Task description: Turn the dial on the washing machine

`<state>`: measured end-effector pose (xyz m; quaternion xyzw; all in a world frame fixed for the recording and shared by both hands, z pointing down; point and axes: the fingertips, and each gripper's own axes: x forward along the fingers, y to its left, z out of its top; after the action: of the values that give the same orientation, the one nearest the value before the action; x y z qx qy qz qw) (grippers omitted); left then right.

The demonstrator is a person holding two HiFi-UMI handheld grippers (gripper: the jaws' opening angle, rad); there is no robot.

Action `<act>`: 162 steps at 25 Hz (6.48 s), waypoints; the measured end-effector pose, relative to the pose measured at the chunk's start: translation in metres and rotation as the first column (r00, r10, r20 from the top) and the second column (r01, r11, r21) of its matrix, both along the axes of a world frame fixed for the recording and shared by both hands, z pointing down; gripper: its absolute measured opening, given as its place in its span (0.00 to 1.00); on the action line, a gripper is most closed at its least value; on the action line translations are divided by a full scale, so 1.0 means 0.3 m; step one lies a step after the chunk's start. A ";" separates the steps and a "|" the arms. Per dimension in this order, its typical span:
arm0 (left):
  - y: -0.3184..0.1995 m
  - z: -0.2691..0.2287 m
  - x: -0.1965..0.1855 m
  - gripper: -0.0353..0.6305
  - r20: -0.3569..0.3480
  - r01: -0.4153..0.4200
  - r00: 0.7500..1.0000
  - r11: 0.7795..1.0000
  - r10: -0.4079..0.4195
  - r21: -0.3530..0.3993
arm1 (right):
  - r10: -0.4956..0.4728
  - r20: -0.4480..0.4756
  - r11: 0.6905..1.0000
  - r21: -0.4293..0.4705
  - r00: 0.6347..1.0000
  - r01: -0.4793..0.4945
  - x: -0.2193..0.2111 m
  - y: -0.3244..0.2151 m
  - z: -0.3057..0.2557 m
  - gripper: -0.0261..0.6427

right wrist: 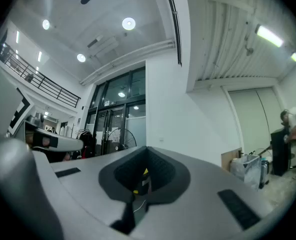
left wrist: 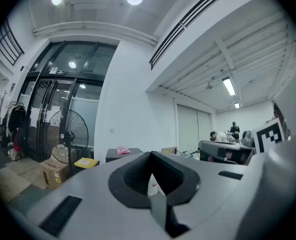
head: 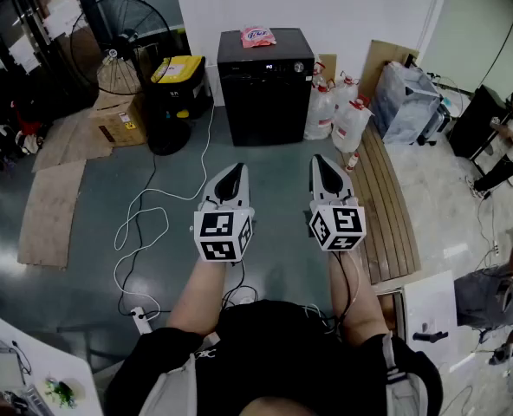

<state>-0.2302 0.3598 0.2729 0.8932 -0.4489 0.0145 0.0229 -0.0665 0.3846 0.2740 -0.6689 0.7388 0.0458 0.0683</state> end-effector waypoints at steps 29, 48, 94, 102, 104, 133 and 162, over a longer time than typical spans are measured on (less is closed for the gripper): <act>-0.208 0.088 -0.200 0.07 0.022 -0.088 0.996 0.996 0.088 0.025 | 0.116 -0.014 0.993 0.036 0.993 -0.116 -0.202 -0.160 0.029 0.04; -0.692 0.214 0.138 0.07 0.068 -0.059 0.996 0.997 0.056 0.044 | 0.109 -0.001 0.993 0.034 0.994 -0.109 0.176 -0.711 0.164 0.04; -1.972 0.415 0.883 0.07 0.116 0.067 0.992 0.977 -0.043 -0.205 | -0.118 -0.551 0.986 -0.160 0.826 0.034 0.879 -2.156 0.389 0.28; -2.065 0.494 0.890 0.07 0.124 0.100 0.990 0.968 -0.072 -0.231 | -0.187 -0.818 0.976 -0.216 0.544 0.011 0.909 -2.350 0.638 0.36; -2.093 0.519 0.892 0.07 0.131 0.111 0.988 0.966 -0.082 -0.232 | -0.207 -0.841 0.972 -0.236 0.500 0.005 0.924 -2.404 0.706 0.36; -2.231 0.830 0.872 0.07 0.239 0.217 0.961 0.916 -0.140 -0.336 | -0.228 -0.973 0.942 -0.231 0.040 -0.243 1.107 -2.937 1.355 0.45; -2.247 0.889 0.862 0.07 0.228 0.236 0.960 0.905 -0.161 -0.354 | -0.075 -0.771 0.832 -0.398 0.632 -0.386 1.168 -2.968 1.372 0.44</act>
<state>0.0283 -0.3144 0.5396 0.8156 -0.5267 0.1849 0.1523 0.2838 -0.5057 0.6857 -0.6418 0.6166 0.1229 -0.4391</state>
